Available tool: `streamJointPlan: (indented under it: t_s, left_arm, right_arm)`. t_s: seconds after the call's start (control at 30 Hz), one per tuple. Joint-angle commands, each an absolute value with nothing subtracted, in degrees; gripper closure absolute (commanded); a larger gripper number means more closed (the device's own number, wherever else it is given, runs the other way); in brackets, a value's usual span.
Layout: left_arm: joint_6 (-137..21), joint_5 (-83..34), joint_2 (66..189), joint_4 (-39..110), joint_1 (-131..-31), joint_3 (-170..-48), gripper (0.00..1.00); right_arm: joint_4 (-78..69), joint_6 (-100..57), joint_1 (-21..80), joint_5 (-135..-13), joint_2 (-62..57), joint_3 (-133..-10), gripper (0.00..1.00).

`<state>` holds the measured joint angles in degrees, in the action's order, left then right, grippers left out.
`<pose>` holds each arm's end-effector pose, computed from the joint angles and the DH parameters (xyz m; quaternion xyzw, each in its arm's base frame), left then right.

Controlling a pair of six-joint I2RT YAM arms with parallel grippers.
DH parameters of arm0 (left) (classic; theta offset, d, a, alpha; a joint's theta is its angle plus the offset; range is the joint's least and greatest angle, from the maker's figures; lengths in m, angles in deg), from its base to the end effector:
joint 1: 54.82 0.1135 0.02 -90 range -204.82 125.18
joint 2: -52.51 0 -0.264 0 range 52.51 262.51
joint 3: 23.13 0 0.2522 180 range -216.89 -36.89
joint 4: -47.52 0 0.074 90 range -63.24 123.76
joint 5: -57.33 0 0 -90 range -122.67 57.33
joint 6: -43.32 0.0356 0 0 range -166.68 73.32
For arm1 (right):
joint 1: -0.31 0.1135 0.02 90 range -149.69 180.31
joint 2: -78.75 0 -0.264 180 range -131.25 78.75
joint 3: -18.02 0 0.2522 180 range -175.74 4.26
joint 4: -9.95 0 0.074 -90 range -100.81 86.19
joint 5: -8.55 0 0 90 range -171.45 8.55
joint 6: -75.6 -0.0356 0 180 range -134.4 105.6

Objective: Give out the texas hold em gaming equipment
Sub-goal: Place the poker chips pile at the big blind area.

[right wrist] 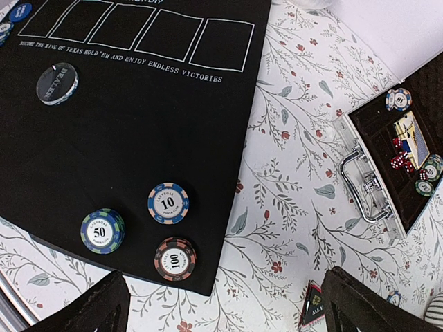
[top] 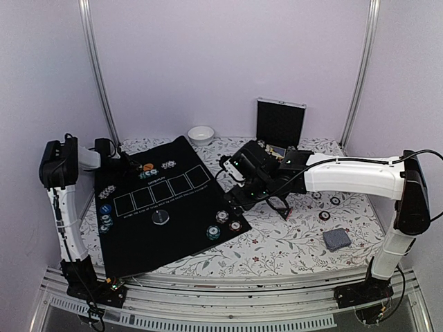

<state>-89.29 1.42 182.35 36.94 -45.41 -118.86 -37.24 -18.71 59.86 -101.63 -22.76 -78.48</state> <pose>0.4684 0.0574 0.1020 -0.2854 0.8425 -0.3644 0.2756 0.2081 0.3298 0.2653 -0.3815 0.8516 0.0280 0.3583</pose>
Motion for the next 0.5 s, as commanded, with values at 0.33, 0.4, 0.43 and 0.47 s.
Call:
streamJointPlan:
  t_s: [0.33,0.4,0.43,0.47]
  left_arm:
    - [-86.6,-9.9,180.5,22.9,-46.4,-119.5,0.47]
    - [-85.6,-12.2,178.7,21.9,-46.7,-119.3,0.41]
    - [-85.0,-13.6,177.8,21.2,-47.0,-119.4,0.38]
    - [-84.2,-15.1,176.8,20.6,-47.4,-119.6,0.33]
  right_arm:
    - [-39.5,-19.7,59.4,-103.8,-20.1,-79.9,0.01]
    - [-40.2,-20.0,59.1,-104.8,-19.8,-79.9,0.01]
    - [-40.8,-20.2,58.6,-105.2,-19.5,-80.0,0.01]
    - [-41.5,-21.1,57.8,-105.6,-19.4,-80.0,0.01]
